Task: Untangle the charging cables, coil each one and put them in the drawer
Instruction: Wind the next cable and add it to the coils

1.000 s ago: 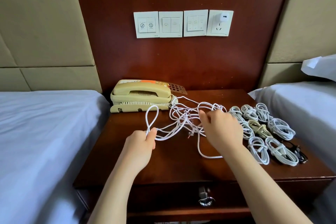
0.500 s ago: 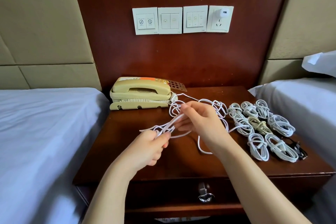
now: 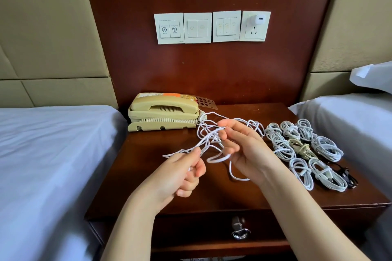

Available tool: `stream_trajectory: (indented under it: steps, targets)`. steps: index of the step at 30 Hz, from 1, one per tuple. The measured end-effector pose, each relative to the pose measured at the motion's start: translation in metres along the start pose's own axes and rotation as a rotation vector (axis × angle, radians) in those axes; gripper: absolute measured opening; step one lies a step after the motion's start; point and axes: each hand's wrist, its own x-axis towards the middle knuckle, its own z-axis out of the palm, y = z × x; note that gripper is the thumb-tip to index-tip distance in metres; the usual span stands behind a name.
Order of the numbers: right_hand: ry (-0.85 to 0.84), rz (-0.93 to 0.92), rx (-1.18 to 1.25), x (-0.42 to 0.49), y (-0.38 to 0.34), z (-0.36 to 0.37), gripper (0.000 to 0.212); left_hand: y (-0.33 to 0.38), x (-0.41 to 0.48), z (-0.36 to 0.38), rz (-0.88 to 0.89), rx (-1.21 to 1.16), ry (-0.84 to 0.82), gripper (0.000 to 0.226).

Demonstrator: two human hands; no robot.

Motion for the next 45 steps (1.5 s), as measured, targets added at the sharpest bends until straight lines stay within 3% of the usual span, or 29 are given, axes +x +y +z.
stream_trajectory:
  steps: [2,6,11,15,22,26,31,36,40,45]
  targets:
    - [-0.006,0.000,-0.108,0.001,0.000,-0.003,0.024,0.000,0.000,-0.001,-0.002,-0.038,-0.012,0.054]
    - [0.009,-0.083,-0.735,-0.001,0.005,-0.009,0.022,0.003,-0.004,-0.006,0.009,-0.150,-0.022,0.057]
    - [-0.171,-0.190,-1.194,-0.006,0.022,-0.004,0.028,0.009,-0.010,-0.008,0.085,-0.325,-0.013,0.054]
    - [-0.302,-0.165,-1.331,-0.012,0.033,0.008,0.023,0.011,-0.009,-0.004,0.094,-0.471,0.046,0.059]
    - [-0.439,-0.219,-1.516,-0.027,0.044,0.030,0.024,0.008,0.005,-0.008,0.083,-0.629,0.391,0.054]
    - [-0.454,-0.298,-1.506,-0.034,0.035,0.044,0.023,0.001,0.011,-0.015,0.138,-0.513,0.551,0.055]
    - [-0.298,-0.399,-1.371,-0.032,0.023,0.047,0.024,-0.005,0.012,-0.014,0.142,-0.141,0.662,0.058]
    - [-0.126,-0.462,-1.145,-0.023,0.017,0.043,0.027,-0.004,0.013,-0.002,0.093,-0.016,0.507,0.056]
    - [-0.067,-0.438,-1.027,-0.011,0.021,0.033,0.030,-0.004,0.011,0.010,0.062,-0.155,0.289,0.052]
    - [-0.064,-0.400,-1.021,-0.008,0.024,0.028,0.030,0.000,0.005,0.011,-0.077,-0.294,0.058,0.075]
